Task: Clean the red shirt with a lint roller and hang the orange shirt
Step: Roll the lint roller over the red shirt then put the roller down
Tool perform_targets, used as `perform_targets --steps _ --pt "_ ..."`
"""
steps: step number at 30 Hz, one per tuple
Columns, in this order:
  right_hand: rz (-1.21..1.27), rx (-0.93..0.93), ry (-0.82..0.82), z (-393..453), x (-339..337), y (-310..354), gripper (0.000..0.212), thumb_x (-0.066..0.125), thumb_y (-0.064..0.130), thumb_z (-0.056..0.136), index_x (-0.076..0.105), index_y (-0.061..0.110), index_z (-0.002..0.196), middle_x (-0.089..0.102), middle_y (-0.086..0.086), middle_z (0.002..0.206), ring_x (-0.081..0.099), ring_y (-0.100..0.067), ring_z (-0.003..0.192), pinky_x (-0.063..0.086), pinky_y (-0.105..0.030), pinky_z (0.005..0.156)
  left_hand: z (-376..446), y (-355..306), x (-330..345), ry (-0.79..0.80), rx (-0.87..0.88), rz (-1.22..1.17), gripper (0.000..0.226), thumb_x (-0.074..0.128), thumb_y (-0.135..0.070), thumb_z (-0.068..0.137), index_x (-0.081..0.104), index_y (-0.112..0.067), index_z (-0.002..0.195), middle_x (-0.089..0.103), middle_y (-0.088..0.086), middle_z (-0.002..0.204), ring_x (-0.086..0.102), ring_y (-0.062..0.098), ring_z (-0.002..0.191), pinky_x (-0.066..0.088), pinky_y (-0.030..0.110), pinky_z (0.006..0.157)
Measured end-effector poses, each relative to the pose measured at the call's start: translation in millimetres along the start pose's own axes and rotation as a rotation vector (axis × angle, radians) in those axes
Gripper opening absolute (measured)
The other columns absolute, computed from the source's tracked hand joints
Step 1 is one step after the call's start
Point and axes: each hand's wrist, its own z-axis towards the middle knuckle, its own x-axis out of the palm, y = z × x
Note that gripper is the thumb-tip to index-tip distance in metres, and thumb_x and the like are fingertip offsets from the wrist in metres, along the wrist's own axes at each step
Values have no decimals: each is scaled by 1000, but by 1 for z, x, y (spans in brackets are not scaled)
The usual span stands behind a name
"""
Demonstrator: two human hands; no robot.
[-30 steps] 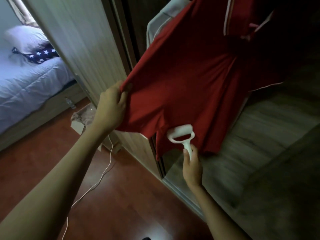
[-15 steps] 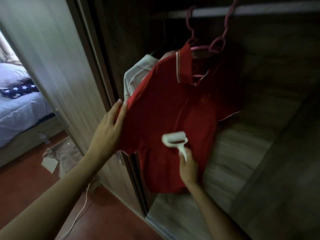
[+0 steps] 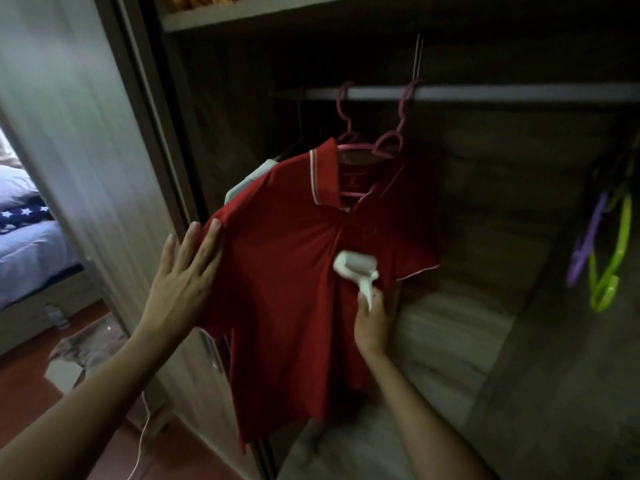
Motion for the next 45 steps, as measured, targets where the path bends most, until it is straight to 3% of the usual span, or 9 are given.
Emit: perform_targets --steps 4,9,14,21,28,32,38,41,45 --pt "-13 109 110 -17 6 -40 28 47 24 101 59 10 122 62 7 85 62 -17 77 44 -28 69 -1 -1 -3 24 6 -15 130 93 -4 35 27 -2 147 6 16 160 -9 34 147 -7 52 117" --pt "199 68 -201 58 -11 34 26 45 29 100 57 12 116 67 -16 97 64 -31 85 51 -39 77 1 3 -7 57 -4 -25 131 93 -4 34 27 -1 147 5 14 161 -13 30 147 -10 49 117" --pt "335 113 -267 95 -32 100 36 37 29 104 50 9 131 61 -6 102 57 -14 80 38 -20 64 6 3 -8 83 -36 -53 131 92 3 32 28 -1 147 11 17 159 -16 27 146 -12 46 117" --pt "164 266 -87 49 -4 28 34 43 28 102 58 4 122 61 -6 102 61 -29 101 37 -24 77 7 3 -1 132 -35 -63 139 94 -4 24 30 -1 146 11 17 159 -13 29 147 -13 45 118" --pt "319 118 -373 97 -21 80 32 42 28 103 53 9 125 61 -3 97 57 -18 80 38 -21 65 12 7 1 184 -33 -50 142 95 -4 23 26 -1 147 5 17 160 -11 31 147 -14 44 118" --pt "282 136 -353 101 -16 55 29 42 28 103 53 12 124 58 7 81 59 -15 73 38 -21 62 13 6 4 214 -35 -45 147 96 -13 20 26 -2 148 1 16 161 -5 35 147 -11 46 118" --pt "-4 311 -177 55 11 -52 36 44 34 100 60 12 124 67 -11 119 62 -32 110 47 -36 92 14 8 5 188 -23 -35 137 95 -8 28 28 -1 147 3 16 160 1 38 147 -9 46 119" --pt "25 285 -288 48 11 -47 40 44 38 99 58 14 128 67 -12 120 62 -32 110 48 -37 94 15 7 5 185 -15 -29 137 95 -9 29 27 -1 147 5 17 160 8 41 146 -9 46 118" --pt "259 210 -480 80 -8 10 34 45 27 102 53 9 129 66 -7 110 62 -23 96 39 -20 75 13 6 6 192 0 -35 144 97 -14 23 25 -2 148 5 18 160 8 42 145 -11 45 118"
